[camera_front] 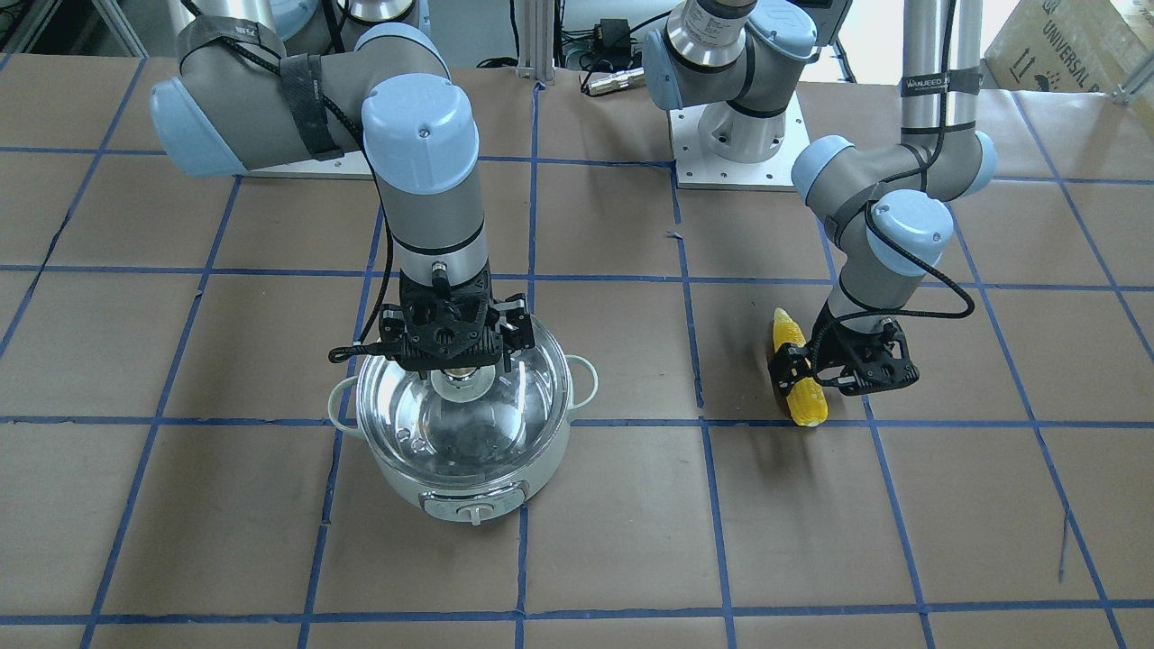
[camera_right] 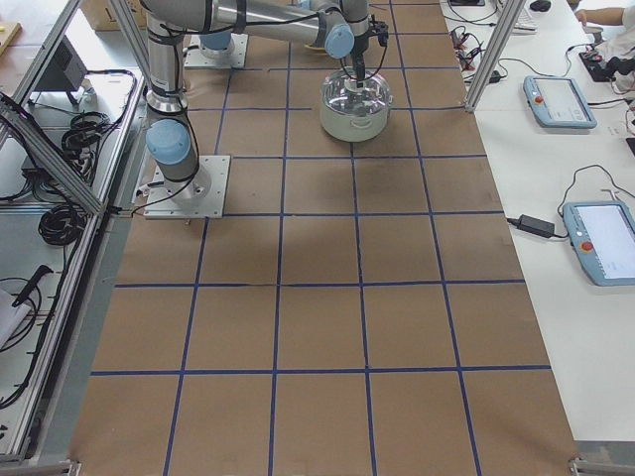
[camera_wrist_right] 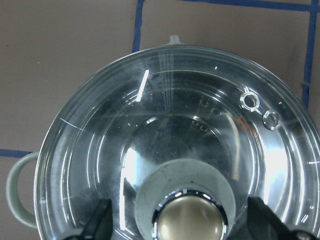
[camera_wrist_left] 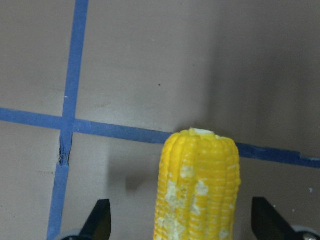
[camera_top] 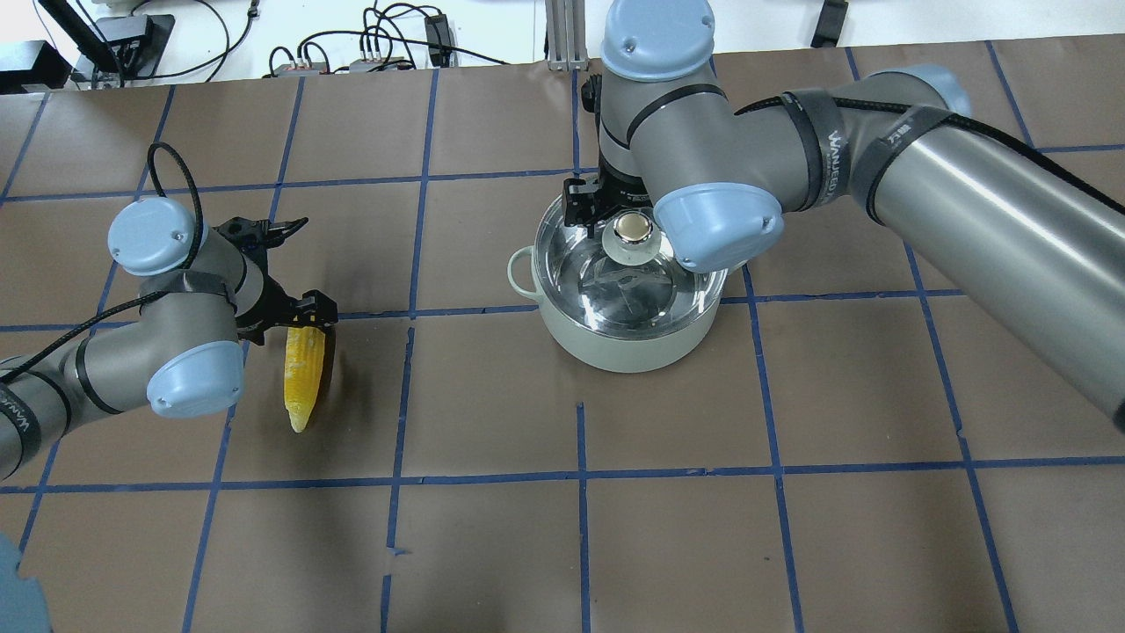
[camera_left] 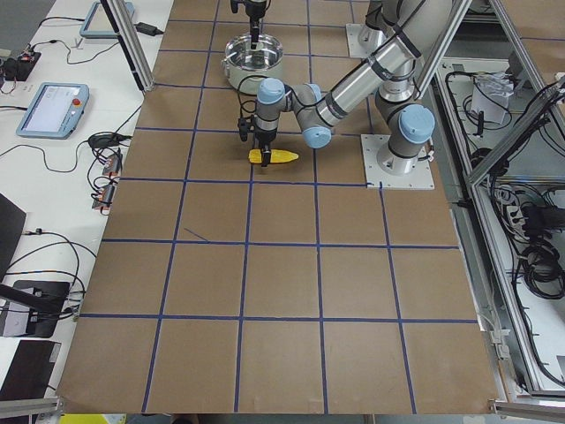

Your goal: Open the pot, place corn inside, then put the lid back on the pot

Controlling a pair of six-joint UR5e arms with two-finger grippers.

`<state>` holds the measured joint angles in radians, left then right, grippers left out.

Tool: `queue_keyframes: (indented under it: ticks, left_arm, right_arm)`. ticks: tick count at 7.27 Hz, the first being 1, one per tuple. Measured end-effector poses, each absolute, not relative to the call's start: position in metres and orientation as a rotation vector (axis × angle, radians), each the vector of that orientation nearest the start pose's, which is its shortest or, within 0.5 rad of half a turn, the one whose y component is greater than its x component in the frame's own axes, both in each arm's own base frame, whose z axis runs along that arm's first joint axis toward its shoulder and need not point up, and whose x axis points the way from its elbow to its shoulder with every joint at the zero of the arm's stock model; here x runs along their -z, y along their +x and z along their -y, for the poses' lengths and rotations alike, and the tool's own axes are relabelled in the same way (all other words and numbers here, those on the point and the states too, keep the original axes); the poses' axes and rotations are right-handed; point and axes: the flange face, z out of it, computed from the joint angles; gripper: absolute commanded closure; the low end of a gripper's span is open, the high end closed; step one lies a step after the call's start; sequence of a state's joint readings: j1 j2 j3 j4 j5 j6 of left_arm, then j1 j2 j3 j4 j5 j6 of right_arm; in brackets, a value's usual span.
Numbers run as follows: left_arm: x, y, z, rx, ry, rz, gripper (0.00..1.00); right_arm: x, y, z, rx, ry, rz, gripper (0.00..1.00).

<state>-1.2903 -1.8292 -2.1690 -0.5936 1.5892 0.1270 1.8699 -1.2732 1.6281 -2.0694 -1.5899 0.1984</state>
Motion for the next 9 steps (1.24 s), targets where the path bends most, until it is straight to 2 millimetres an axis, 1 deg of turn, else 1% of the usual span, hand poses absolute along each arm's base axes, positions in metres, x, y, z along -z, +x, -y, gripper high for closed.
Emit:
queue_keyframes:
  ticks: [1, 2, 3, 4, 5, 6, 7, 8, 9]
  left_arm:
    - [-0.188, 0.005, 0.493, 0.170, -0.238, -3.086, 0.00]
    - [-0.185, 0.004, 0.492, 0.159, -0.238, -3.088, 0.00]
    - [-0.181, 0.003, 0.492, 0.148, -0.236, -3.091, 0.00]
    - [-0.178, 0.001, 0.491, 0.141, -0.234, -3.094, 0.11]
    - [-0.179, 0.000, 0.491, 0.148, -0.232, -3.094, 0.43]
    - [-0.181, 0.000, 0.492, 0.157, -0.231, -3.092, 0.63]
    - [-0.183, 0.000, 0.492, 0.162, -0.232, -3.090, 0.74]
    - [-0.183, -0.001, 0.491, 0.163, -0.236, -3.091, 0.80]
    - [-0.183, -0.002, 0.490, 0.163, -0.241, -3.093, 0.84]
  right_arm:
    - [-0.349, 0.304, 0.539, 0.224, -0.161, -3.113, 0.19]
    - [-0.349, 0.304, 0.539, 0.223, -0.169, -3.114, 0.22]
    - [-0.347, 0.303, 0.537, 0.218, -0.176, -3.115, 0.33]
    - [-0.344, 0.302, 0.535, 0.207, -0.180, -3.119, 0.39]
    - [-0.340, 0.302, 0.533, 0.198, -0.182, -3.121, 0.46]
    - [-0.340, 0.301, 0.533, 0.197, -0.182, -3.122, 0.47]
    - [-0.341, 0.301, 0.533, 0.200, -0.181, -3.122, 0.40]
    - [-0.343, 0.301, 0.534, 0.202, -0.181, -3.122, 0.32]
    - [-0.344, 0.301, 0.535, 0.205, -0.180, -3.121, 0.32]
